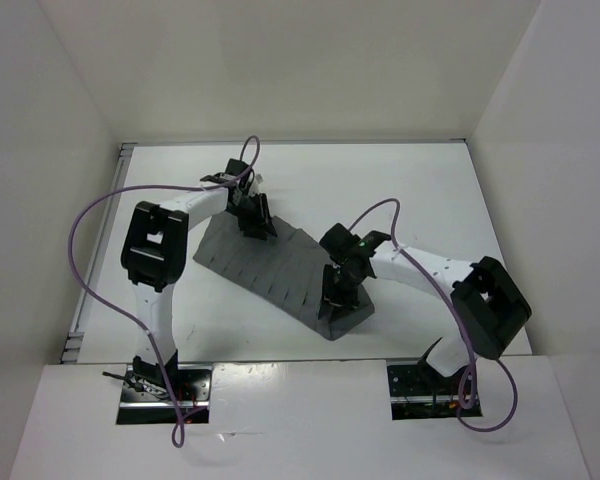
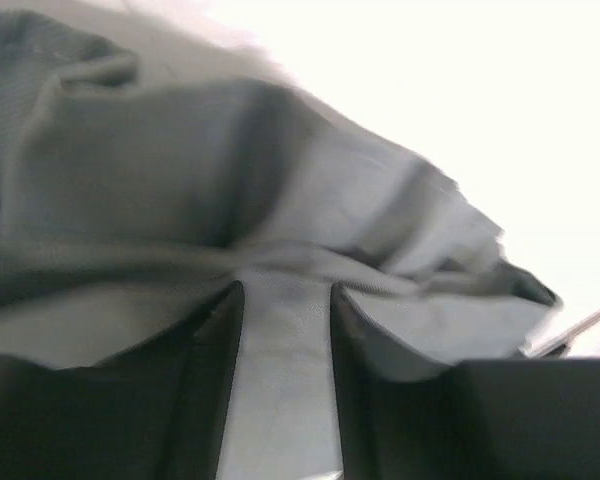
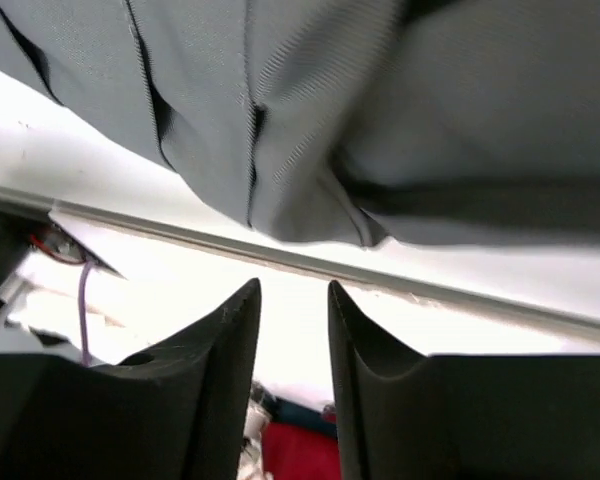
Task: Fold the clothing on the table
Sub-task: Fold the skirt
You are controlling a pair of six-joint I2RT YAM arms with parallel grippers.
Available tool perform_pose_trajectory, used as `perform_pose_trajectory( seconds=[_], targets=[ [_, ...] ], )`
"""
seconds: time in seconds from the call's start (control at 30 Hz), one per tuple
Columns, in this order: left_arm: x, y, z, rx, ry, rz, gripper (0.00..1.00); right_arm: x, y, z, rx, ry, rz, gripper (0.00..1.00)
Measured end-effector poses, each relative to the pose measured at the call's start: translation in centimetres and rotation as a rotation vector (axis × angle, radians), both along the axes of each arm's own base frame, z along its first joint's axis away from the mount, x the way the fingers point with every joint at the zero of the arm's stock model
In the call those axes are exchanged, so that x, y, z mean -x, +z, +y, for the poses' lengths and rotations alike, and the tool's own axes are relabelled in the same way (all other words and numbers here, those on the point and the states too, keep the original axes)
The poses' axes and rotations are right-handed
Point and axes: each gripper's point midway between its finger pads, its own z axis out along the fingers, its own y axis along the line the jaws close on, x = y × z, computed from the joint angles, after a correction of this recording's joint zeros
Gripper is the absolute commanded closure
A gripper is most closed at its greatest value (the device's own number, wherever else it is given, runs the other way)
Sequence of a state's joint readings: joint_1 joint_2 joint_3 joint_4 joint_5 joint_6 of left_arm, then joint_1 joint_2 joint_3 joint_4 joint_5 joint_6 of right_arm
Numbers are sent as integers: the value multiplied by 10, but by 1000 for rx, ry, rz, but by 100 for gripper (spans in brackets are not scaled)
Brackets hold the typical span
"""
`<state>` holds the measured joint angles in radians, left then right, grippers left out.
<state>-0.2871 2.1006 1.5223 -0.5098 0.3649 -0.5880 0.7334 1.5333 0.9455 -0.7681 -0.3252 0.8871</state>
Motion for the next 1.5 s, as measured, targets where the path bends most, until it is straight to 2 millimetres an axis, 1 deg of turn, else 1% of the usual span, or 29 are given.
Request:
perform_pose_trajectory(
  seconds=[0.03,0.1,0.17,0.2,0.23,0.27,0.3,0.33,0.37,0.4,0.47,0.57,0.63,0.73,0.8,0.87,0.93,1.0,1.07,1.13,1.17,1.2,1.23,1.27,1.3,1.4,1.43,1.47,1.5],
  targets=[
    [0,7,0,6,-6,-12,44,-2,4,-3,21,-15,-8,59],
    [-2,30,2,25,-7,-54,41,-11,18,-7,53,-49,-47,59],
    [-9,62,6,47,2,-122,40,-21,32,-7,50,-83,-94,61],
    [-14,81,10,54,9,-163,40,-23,36,-7,45,-98,-113,64],
    [-22,100,16,55,15,-219,40,-23,38,-9,44,-108,-117,66],
    [-29,116,22,54,30,-263,40,-21,37,-11,40,-119,-116,67],
    [-35,130,31,47,52,-304,40,-18,32,-15,49,-130,-104,70],
    [-42,142,41,36,78,-340,40,-13,26,-19,66,-136,-86,70],
    [-47,149,51,23,106,-366,40,-9,17,-24,84,-145,-65,72],
    [-51,151,63,4,137,-378,40,-5,7,-31,113,-154,-34,72],
    [-56,147,85,-26,191,-381,40,-3,-12,-41,165,-174,19,72],
    [-49,119,112,-57,249,-315,40,-13,-32,-54,216,-204,59,73],
    [-40,102,123,-72,271,-264,40,-28,-42,-64,245,-229,69,73],
    [-30,86,129,-82,281,-218,40,-65,-51,-79,284,-265,38,75],
    [-26,81,128,-80,279,-205,40,-97,-50,-88,304,-287,-8,75],
    [-21,76,126,-74,273,-193,40,-136,-48,-97,321,-307,-82,76],
    [-15,70,126,-72,269,-177,40,-169,-45,-106,337,-322,-163,76],
    [-9,65,125,-69,265,-160,40,-194,-40,-115,346,-335,-241,76],
    [-3,62,124,-67,263,-148,40,-210,-33,-121,340,-333,-302,76],
    [1,60,124,-65,261,-140,39,-220,-25,-121,318,-318,-376,76],
    [3,59,124,-63,260,-137,39,-223,-19,-121,303,-313,-415,73],
    [5,58,123,-63,260,-134,39,-224,-8,-122,288,-315,-454,67],
    [7,58,123,-61,258,-130,39,-225,2,-122,268,-316,-486,64],
    [7,58,123,-59,257,-131,39,-227,16,-121,246,-317,-519,62],
    [8,58,123,-58,257,-131,39,-230,33,-121,221,-321,-556,57],
    [9,58,123,-58,257,-136,39,-241,76,-115,131,-329,-630,55],
    [10,58,123,-58,257,-137,39,-240,83,-112,102,-331,-634,55],
    [11,57,123,-59,258,-135,39,-234,85,-108,73,-327,-625,57],
    [11,56,124,-64,260,-134,39,-225,84,-104,48,-326,-607,62]
  ],
)
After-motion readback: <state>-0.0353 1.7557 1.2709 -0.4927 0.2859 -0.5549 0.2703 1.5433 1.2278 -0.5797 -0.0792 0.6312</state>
